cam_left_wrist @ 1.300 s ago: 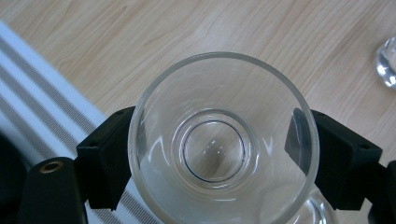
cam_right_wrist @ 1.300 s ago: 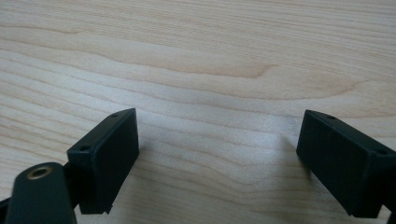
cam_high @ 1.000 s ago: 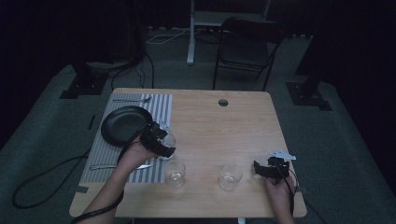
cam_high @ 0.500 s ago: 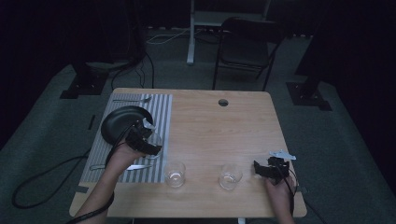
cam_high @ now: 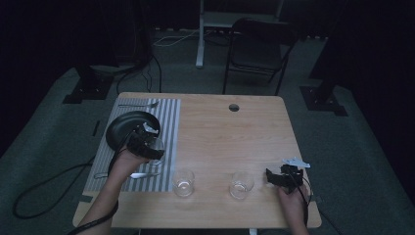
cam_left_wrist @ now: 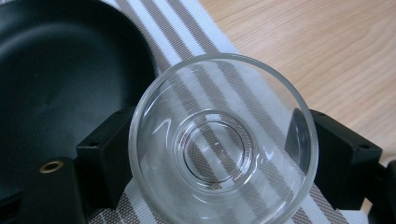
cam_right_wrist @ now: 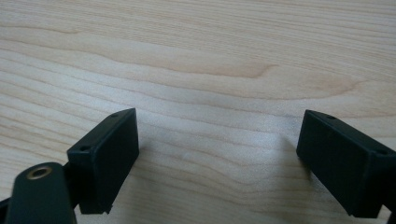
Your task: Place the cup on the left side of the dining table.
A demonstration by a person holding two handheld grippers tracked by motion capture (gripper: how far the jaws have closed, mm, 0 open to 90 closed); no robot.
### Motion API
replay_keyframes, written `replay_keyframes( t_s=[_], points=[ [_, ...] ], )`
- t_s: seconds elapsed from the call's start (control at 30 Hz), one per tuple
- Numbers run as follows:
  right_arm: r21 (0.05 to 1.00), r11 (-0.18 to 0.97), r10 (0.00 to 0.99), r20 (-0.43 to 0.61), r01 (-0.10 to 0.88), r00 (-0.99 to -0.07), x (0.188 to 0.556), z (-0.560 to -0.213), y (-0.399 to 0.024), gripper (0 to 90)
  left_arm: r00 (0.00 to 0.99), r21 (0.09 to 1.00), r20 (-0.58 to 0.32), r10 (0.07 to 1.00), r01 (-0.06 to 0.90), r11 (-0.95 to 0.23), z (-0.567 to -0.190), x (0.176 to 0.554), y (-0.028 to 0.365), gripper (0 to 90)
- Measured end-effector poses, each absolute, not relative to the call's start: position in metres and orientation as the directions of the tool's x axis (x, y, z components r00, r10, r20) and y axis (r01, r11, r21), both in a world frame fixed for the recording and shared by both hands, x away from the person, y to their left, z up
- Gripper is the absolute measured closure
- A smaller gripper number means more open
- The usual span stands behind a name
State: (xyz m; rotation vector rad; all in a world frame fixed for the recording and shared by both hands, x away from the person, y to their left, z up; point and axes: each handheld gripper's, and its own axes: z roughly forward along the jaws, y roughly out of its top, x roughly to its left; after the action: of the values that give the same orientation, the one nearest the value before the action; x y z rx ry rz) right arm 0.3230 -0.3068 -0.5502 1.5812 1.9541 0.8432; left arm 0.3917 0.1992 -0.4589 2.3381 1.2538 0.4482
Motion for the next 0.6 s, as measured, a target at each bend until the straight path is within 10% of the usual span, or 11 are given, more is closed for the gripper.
replay_keyframes(
  t_s=[0.6],
  points=[
    [0.722, 0.140, 0.977, 0.010, 0.678, -0.212, 0.323, -0.550, -0.307, 12.5, 0.499, 0.623, 0.026, 0.866, 0.669, -0.405, -0.478, 0.385, 0.208, 17.7]
  ],
)
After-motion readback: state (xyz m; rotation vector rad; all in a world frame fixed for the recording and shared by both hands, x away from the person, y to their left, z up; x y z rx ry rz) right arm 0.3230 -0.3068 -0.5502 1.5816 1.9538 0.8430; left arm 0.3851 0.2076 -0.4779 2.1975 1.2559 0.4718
